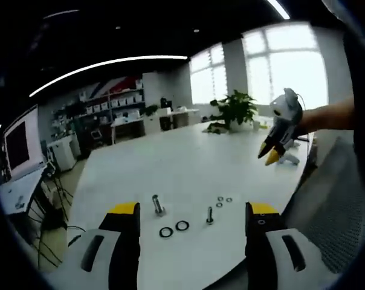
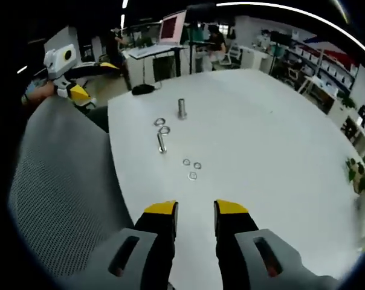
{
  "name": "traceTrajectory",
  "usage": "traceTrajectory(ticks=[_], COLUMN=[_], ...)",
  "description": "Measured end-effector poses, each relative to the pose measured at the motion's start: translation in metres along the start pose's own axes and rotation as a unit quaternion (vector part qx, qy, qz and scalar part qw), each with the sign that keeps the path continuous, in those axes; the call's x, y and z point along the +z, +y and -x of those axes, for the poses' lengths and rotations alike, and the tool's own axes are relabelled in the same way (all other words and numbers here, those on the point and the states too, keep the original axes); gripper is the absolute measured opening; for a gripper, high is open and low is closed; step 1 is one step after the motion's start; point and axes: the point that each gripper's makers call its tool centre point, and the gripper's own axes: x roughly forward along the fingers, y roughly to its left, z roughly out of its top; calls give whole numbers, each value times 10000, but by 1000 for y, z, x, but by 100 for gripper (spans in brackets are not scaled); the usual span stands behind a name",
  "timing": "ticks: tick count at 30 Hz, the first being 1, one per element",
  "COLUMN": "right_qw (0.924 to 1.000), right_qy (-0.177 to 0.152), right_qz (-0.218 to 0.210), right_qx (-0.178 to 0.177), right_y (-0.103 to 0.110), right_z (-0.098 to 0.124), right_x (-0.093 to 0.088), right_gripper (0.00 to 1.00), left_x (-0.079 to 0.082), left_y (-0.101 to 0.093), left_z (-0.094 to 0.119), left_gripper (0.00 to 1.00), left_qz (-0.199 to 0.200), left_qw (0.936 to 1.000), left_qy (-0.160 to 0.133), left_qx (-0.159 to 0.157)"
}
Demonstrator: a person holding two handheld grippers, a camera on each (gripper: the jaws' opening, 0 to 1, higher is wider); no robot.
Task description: Place the washer onto the threaded stud by aligning its center hole with the stud, sliding it down to the base, and recovering from edge contact or off-axis alignment until the washer reaches the visible bottom stop.
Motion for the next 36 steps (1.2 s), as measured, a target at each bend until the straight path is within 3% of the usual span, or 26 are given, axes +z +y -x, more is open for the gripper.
traceTrajectory(ticks=[1, 3, 15, 19, 27, 30, 34, 36], right_qw=[10000, 9998, 9939, 9913, 9869, 9842, 9826, 9818], right_qy=[17, 130, 678, 807, 1057, 1163, 1225, 1268], right_qz=[46, 126, 734, 828, 956, 1099, 1150, 1153], right_qx=[-21, 67, 466, 627, 756, 759, 797, 820], right_y=[-1, 0, 3, 7, 5, 5, 7, 8], right_z=[-3, -10, -59, -76, -104, -112, -121, -126], right_x=[1, 2, 3, 1, -1, -1, -1, -3], right_gripper=[26, 28, 29, 28, 28, 27, 27, 27], left_x=[-3, 1, -6, -5, -10, -13, -15, -16], left_y=[1, -4, 5, 8, 7, 7, 1, 1], left_z=[0, 0, 2, 3, 2, 1, 0, 0], left_gripper=[66, 64, 60, 59, 56, 52, 38, 37], left_qz=[-125, -238, -130, -86, -196, -241, -124, -220], left_qw=[9999, 9997, 9997, 9997, 9993, 9990, 9993, 9989], left_qy=[86, -31, 122, 72, 239, 312, 356, 414], left_qx=[25, -55, 149, 236, 192, 186, -17, -20])
